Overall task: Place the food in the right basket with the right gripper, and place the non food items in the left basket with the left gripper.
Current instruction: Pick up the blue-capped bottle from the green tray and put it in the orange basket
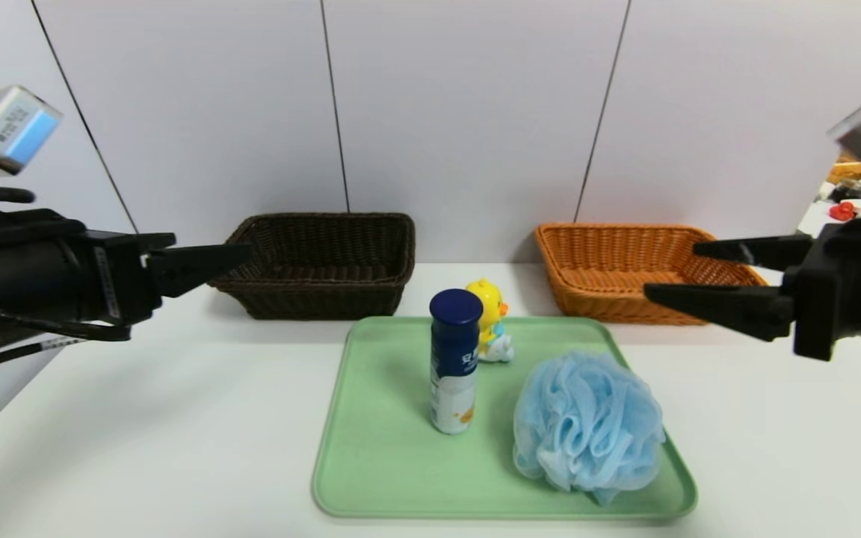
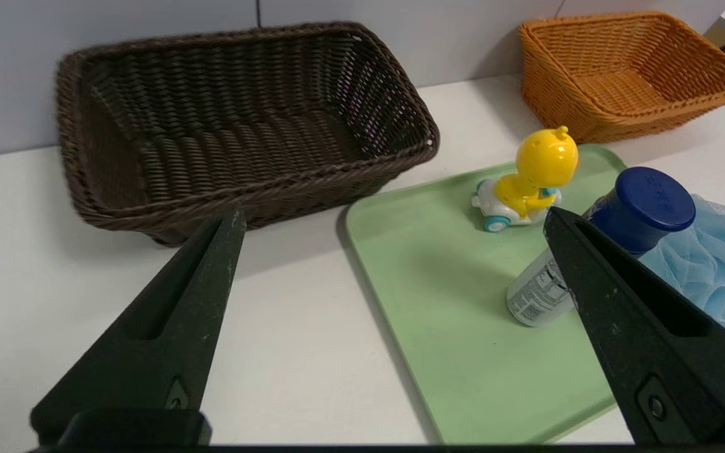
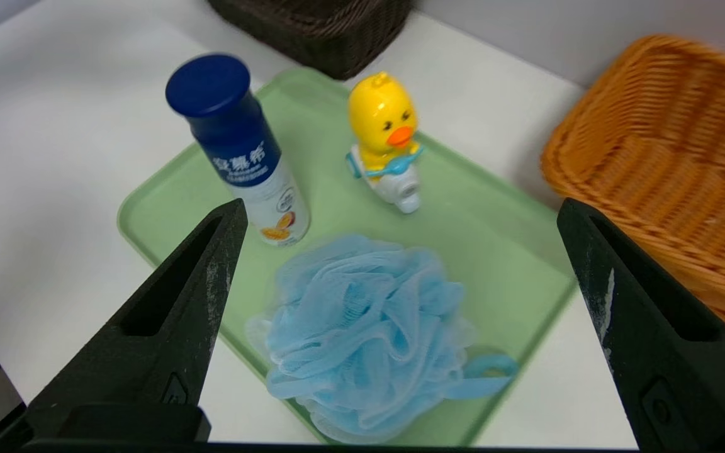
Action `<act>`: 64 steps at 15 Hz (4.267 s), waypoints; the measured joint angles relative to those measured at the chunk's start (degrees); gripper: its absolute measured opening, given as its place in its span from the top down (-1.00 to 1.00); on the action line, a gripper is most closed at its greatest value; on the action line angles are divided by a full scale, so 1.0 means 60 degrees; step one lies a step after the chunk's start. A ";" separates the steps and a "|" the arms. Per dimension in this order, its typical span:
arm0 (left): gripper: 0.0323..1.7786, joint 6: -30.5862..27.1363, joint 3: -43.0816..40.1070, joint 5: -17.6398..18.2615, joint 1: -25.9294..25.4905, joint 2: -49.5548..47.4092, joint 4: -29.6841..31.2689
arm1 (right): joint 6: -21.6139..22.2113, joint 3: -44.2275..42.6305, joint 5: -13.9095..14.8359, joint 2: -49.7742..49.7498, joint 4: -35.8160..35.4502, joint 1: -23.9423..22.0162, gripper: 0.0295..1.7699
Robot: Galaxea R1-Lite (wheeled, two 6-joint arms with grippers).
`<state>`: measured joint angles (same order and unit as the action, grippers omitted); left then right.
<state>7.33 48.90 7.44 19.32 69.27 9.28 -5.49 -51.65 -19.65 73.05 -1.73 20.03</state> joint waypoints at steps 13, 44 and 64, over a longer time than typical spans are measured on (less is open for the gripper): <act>-0.90 0.0321 -0.0768 -0.1678 0.1298 0.1148 0.0520 | 0.0079 0.2367 -0.2259 0.2548 -0.5394 0.2050 -0.92; -0.90 0.0484 -0.0805 -0.2489 0.1304 0.1111 0.0492 | 0.0207 0.0823 -0.1176 0.6693 -0.7997 0.2647 -0.93; -0.90 0.0502 -0.0900 -0.2475 0.1323 0.1075 0.0498 | 0.0349 0.0772 -0.0823 0.6510 -0.8117 0.2753 0.11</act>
<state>10.34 43.50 -7.41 27.26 75.72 12.26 -3.39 -47.02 -24.59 112.10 -50.43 36.55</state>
